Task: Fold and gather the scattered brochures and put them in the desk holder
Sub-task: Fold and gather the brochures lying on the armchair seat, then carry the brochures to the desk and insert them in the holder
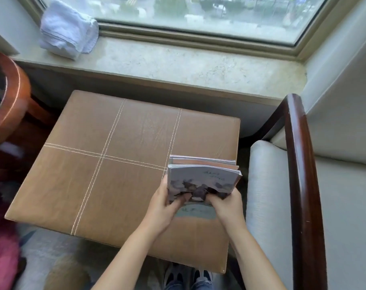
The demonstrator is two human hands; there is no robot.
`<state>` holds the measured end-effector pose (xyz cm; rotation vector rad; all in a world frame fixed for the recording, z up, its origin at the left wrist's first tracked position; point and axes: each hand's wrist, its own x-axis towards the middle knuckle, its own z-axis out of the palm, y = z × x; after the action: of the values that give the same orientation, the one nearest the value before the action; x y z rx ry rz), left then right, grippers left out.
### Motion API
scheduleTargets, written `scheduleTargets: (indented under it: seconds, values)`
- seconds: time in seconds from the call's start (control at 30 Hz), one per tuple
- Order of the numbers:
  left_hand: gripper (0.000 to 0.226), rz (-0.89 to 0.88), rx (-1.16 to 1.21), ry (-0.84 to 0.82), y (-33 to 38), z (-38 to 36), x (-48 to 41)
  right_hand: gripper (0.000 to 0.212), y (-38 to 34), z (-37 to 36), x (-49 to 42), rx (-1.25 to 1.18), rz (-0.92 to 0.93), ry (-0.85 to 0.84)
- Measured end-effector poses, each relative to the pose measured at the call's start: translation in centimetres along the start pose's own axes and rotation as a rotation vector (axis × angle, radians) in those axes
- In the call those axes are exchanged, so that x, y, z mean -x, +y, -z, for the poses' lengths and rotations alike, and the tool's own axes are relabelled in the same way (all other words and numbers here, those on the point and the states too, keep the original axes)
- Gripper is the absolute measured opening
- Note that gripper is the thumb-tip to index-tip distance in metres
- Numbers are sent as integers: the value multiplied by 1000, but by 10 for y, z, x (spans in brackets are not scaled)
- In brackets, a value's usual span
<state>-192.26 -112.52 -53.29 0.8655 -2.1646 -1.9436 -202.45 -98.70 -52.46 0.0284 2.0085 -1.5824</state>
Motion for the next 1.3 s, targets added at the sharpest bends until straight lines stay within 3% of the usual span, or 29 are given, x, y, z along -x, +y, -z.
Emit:
scheduleTargets:
  seconds: [0.23,0.4,0.53,0.77,0.97,1.1,1.3]
  values:
    - [43,-84,107,-148,171,1,21,31,-159,57,59,-133,0,70]
    - [52,-209,162,-303,299,-28,42,28,-259,129,136,-231,147,114]
    - [56,-306,208,-511,381,-84,74,38,-296,205,216,-242,260,209]
    - [47,-471,237,-939,453,-240,187,44,-268,349,362,-162,404,660]
    - [39,-516,185,-1248,466,-394,333,44,-199,465,512,-199,392,1039]
    - [36,-503,127,-1461,459,-487,450,45,-143,535,623,-213,350,1214]
    - [42,-578,65,-1603,437,-606,594,48,-70,622,755,-195,270,1391]
